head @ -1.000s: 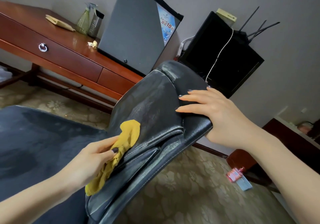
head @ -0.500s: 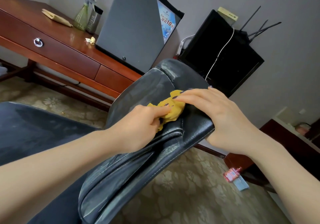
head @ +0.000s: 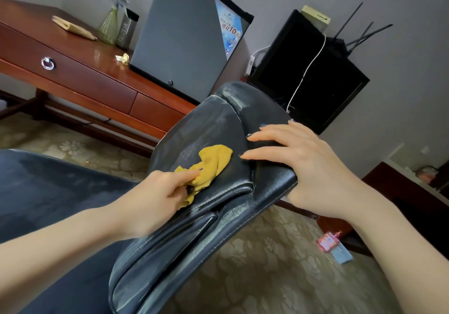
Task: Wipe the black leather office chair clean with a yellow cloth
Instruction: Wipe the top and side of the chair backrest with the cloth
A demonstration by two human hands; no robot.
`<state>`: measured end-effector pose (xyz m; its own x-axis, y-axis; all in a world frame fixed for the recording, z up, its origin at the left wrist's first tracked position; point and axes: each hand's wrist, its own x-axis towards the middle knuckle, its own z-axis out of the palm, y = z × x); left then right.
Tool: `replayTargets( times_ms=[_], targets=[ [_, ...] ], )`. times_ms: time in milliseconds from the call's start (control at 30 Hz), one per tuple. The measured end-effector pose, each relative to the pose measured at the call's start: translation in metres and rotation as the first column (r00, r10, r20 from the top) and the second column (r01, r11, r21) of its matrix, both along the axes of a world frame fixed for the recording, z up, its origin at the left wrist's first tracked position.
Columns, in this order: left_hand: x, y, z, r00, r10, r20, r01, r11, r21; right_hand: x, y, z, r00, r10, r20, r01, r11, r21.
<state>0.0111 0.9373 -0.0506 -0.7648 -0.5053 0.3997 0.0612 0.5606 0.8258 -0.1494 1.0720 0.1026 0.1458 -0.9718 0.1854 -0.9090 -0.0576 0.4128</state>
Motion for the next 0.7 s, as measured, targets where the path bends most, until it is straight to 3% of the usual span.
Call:
replayTargets(
  times_ms=[300,400,533,700],
  targets=[
    [-0.004,-0.014,-0.021,0.975,0.126,0.184,-0.15,0.981,0.122,0.0,-0.001,0.001,1.0,0.01,0.006,-0.01,1.0,-0.005],
    [-0.005,-0.009,-0.017,0.979,0.138,0.149,-0.156,0.98,0.121,0.001,-0.001,0.002,1.0,0.014,-0.003,-0.014,1.0,0.009],
    [-0.005,0.0,0.005,0.999,0.043,0.011,-0.044,0.996,0.078,0.001,-0.002,0.003,1.0,0.008,-0.022,-0.008,1.0,0.018],
    [-0.016,0.01,0.028,0.993,0.039,-0.109,-0.045,0.997,-0.057,0.001,-0.001,0.003,1.0,0.014,0.009,-0.015,1.0,0.015]
  ],
)
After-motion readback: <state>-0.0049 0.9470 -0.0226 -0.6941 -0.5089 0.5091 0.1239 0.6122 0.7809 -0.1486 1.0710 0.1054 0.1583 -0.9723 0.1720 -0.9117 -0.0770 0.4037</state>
